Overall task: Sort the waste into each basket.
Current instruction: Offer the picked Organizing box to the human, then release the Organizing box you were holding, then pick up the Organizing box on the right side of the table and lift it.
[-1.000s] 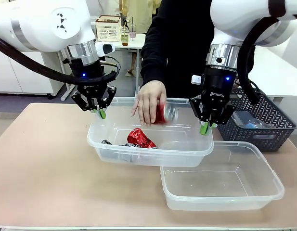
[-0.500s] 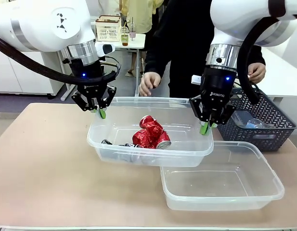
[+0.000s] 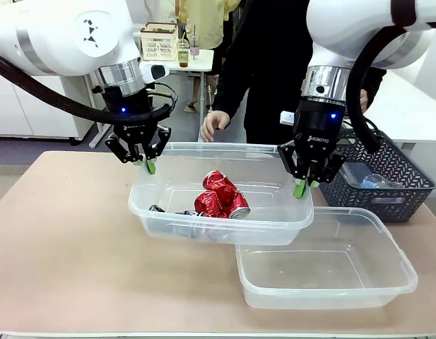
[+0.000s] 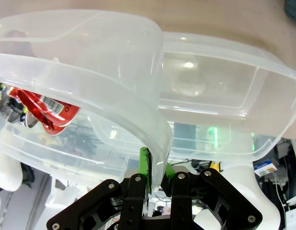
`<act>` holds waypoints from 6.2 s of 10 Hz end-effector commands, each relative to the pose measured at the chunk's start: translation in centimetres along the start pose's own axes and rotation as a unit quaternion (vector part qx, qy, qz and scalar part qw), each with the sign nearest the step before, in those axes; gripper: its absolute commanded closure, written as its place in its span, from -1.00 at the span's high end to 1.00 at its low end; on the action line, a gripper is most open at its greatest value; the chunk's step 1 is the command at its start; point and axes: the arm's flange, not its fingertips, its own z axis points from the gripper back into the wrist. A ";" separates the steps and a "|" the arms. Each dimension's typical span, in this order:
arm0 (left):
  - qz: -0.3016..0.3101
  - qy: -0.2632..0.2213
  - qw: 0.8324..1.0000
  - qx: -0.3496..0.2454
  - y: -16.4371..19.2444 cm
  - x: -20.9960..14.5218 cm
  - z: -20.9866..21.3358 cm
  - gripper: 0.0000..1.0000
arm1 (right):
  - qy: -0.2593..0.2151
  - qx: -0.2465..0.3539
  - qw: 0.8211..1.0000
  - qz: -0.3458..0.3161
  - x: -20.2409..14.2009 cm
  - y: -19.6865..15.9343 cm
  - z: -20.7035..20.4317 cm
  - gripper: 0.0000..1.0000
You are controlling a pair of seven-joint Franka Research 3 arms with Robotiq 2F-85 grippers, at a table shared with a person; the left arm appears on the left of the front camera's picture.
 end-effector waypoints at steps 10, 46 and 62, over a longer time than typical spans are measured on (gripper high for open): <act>0.075 -0.061 0.994 -0.057 0.6 12.9 3.7 -0.87 | 0.000 0.037 0.999 0.031 11.2 2.3 7.1 -0.89; 0.021 -0.084 0.975 -0.205 3.1 -9.4 14.5 1.00 | -0.330 0.068 0.937 0.090 -12.5 -18.4 6.9 1.00; 0.061 0.008 0.991 -0.122 -16.9 -18.3 -2.5 1.00 | -0.197 -0.126 0.967 0.099 -8.5 -17.2 -2.0 1.00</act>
